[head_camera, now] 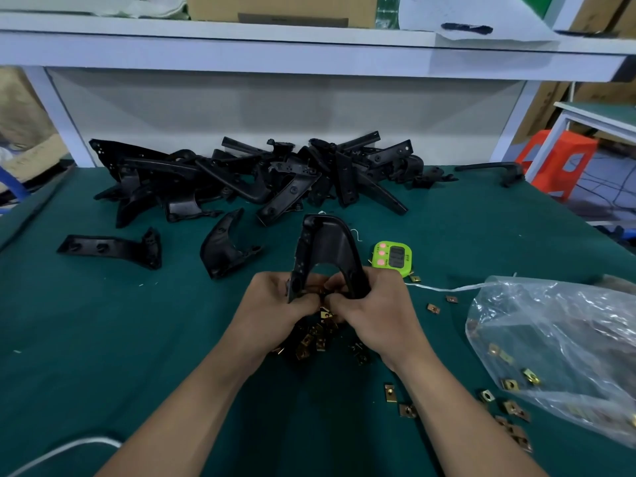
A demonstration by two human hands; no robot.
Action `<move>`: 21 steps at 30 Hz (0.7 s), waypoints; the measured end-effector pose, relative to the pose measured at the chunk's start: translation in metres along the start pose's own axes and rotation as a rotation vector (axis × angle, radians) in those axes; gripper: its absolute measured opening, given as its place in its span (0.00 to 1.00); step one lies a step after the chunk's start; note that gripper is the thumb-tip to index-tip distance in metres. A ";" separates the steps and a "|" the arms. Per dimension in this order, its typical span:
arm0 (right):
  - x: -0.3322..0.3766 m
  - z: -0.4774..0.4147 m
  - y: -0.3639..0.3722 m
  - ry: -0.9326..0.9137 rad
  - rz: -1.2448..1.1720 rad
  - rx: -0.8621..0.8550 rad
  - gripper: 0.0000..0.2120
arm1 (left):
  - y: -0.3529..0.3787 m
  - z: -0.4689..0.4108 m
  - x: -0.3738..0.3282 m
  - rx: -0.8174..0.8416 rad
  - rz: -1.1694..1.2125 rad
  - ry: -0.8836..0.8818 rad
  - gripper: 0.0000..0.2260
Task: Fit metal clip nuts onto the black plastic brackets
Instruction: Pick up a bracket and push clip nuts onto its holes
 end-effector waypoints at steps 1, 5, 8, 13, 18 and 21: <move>0.000 0.000 -0.001 0.011 -0.006 0.001 0.03 | 0.000 0.000 0.000 0.002 0.006 0.001 0.11; -0.005 -0.002 0.001 0.109 -0.144 0.052 0.08 | -0.002 0.001 0.000 -0.058 -0.045 -0.008 0.09; -0.006 -0.002 0.000 0.174 -0.223 0.100 0.06 | -0.005 0.001 -0.001 -0.121 -0.110 -0.039 0.05; -0.003 0.000 0.000 0.266 -0.327 0.207 0.08 | -0.004 -0.001 -0.006 -0.010 -0.018 -0.039 0.04; 0.000 0.009 0.008 0.355 -0.518 0.410 0.08 | 0.000 0.000 -0.012 0.118 0.081 -0.033 0.04; 0.000 0.011 0.010 0.381 -0.553 0.438 0.09 | 0.005 0.002 -0.012 0.134 0.111 -0.038 0.04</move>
Point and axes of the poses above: each hand's wrist, its own z-axis away from the middle knuckle, its own y-axis out of the palm, x = y × z, the point moved 6 cm from there along -z, towards the middle knuckle, and after that the axes turned 5 degrees about y, right-handed, at the moved point
